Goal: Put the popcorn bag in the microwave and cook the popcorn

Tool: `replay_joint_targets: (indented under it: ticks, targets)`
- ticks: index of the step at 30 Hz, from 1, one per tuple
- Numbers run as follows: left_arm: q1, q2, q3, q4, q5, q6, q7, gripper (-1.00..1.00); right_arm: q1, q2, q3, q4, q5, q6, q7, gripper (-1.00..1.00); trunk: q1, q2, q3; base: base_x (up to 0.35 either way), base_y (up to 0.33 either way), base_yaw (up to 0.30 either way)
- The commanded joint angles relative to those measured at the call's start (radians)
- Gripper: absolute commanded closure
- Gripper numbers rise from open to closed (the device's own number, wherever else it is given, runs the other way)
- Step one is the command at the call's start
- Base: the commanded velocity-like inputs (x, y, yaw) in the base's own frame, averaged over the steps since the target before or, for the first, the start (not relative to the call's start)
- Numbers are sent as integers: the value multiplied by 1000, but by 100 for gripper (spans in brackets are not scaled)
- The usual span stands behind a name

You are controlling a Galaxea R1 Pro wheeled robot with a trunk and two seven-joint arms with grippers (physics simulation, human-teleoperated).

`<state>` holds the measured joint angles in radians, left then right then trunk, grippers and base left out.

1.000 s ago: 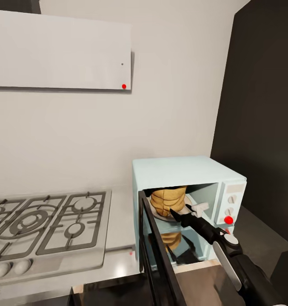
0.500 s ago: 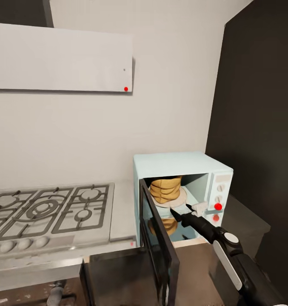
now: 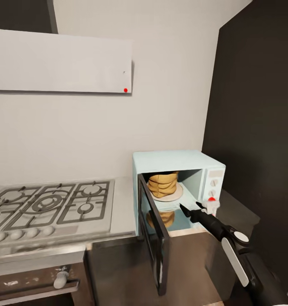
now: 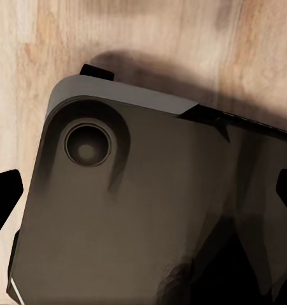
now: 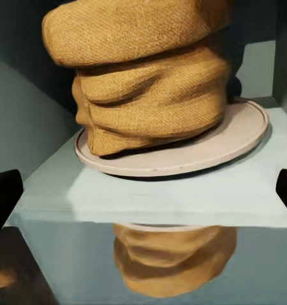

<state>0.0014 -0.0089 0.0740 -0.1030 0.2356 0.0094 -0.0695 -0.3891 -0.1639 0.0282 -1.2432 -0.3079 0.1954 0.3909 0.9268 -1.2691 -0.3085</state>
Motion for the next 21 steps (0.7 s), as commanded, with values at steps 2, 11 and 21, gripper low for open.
replay_joint_targets:
  ticks: [2, 11, 21]
  targets:
    - [0, 0, 7, -1, 4, 1, -4, -100, 0, -5, -1, -1, -11, 7, 3, -100, 0, -1, -1, -292, -95, 0]
    - [0, 0, 7, -1, 4, 1, -4, -100, 0, -31, -1, -1, -12, 9, 7, -100, 0, -1, -1, -296, -97, 0]
    - [0, 0, 7, 0, 4, 1, -4, -100, 1, -104, 0, 395, 74, -5, 1, -100, 0, -1, -1, -297, -97, 0]
